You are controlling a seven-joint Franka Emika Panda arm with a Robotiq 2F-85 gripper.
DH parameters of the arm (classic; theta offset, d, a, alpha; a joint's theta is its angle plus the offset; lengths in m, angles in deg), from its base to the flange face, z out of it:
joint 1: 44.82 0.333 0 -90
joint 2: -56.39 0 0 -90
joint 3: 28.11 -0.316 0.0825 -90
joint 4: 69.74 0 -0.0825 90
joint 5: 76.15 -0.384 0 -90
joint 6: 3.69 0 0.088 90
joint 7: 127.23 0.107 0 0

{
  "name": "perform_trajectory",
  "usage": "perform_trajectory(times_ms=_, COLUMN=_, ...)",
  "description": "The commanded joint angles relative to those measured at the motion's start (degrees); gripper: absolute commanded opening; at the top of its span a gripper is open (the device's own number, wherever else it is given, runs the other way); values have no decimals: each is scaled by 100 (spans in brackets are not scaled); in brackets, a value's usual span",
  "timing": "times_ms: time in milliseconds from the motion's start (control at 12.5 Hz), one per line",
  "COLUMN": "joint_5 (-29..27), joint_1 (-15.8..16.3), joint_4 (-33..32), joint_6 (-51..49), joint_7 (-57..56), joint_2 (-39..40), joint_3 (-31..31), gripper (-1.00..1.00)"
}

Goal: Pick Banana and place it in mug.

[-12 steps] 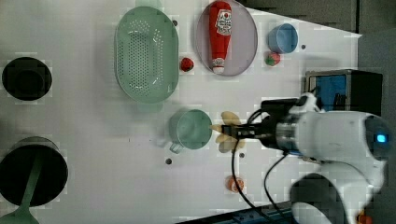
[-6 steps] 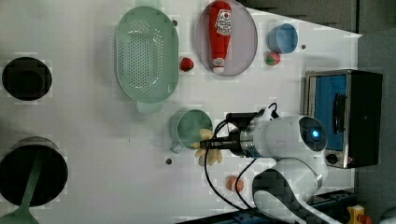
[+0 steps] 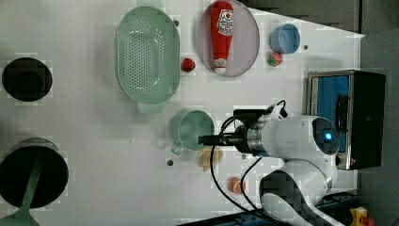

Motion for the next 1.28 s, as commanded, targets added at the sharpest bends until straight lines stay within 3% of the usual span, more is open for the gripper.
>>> perform_trajectory(times_ms=80, joint_5=14, joint_1=-90, joint_4=139, joint_6=-50, joint_7=233, joint_2=-556, joint_3=11, gripper=100)
perform_trajectory(times_ms=320, joint_5=15, joint_1=-206, joint_4=186, joint_6=-426, joint_7=233, joint_2=-1348, joint_3=408, gripper=100)
perform_trajectory(times_ms=640, joint_5=15, joint_1=-388, joint_4=740, joint_6=-1664, joint_7=233, joint_2=-2254, joint_3=1447, gripper=100)
perform_trajectory(times_ms=960, joint_5=35, joint_1=-479, joint_4=1949, joint_6=-3759, joint_7=234, joint_2=-2486, joint_3=2415, gripper=100)
perform_trajectory(times_ms=1280, joint_5=617, joint_1=-490, joint_4=2994, joint_6=-4389, joint_7=235, joint_2=-2373, joint_3=2704, gripper=100)
